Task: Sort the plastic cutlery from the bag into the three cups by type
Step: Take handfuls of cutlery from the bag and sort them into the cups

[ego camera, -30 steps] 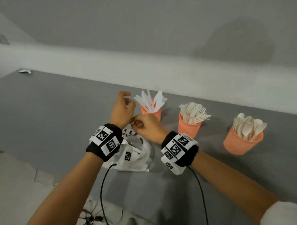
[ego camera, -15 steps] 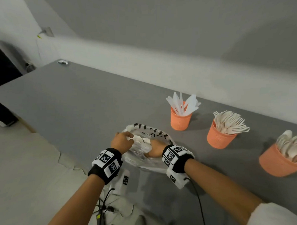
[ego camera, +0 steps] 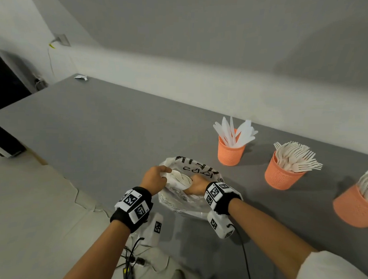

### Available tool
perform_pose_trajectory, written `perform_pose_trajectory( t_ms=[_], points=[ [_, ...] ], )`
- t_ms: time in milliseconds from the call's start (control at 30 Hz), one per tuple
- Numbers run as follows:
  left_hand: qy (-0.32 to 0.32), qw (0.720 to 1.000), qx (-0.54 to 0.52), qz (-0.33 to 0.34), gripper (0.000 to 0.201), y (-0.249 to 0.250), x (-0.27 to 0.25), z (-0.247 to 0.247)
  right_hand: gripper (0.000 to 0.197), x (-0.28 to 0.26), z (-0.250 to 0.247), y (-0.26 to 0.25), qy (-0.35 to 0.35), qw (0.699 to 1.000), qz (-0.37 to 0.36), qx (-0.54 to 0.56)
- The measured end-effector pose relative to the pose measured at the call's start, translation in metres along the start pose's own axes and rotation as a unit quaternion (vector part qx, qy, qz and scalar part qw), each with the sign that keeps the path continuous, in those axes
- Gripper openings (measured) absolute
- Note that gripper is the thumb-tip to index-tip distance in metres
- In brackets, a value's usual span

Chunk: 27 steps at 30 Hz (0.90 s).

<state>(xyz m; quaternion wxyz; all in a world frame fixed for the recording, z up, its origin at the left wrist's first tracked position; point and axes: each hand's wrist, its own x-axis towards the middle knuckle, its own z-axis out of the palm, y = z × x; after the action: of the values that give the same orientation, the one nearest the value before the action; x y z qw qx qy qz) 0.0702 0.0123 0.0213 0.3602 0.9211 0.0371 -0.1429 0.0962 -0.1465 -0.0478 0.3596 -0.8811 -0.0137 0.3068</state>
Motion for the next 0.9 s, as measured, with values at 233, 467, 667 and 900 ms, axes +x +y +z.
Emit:
perform_pose_trajectory(
  t_ms=[233,467,667,900],
  points=[
    [-0.004,1.000,-0.012,0.008,0.041,0.003,0.003,-0.003,0.046,0.004,-0.003,0.008,-0.016,0.999,0.001,0.050],
    [0.003,1.000,-0.001,0.006,0.040,0.007,0.008,-0.001,0.053,0.004,-0.003,0.012,-0.024,0.997,0.008,0.068],
    [0.060,0.993,0.099,-0.004,0.036,0.011,0.008,0.003,0.054,-0.001,-0.010,0.012,-0.002,0.999,0.005,0.044],
    [0.047,0.994,0.096,-0.015,0.036,0.012,0.009,0.002,0.049,-0.012,-0.014,0.008,0.038,0.998,-0.025,0.049]
  ],
)
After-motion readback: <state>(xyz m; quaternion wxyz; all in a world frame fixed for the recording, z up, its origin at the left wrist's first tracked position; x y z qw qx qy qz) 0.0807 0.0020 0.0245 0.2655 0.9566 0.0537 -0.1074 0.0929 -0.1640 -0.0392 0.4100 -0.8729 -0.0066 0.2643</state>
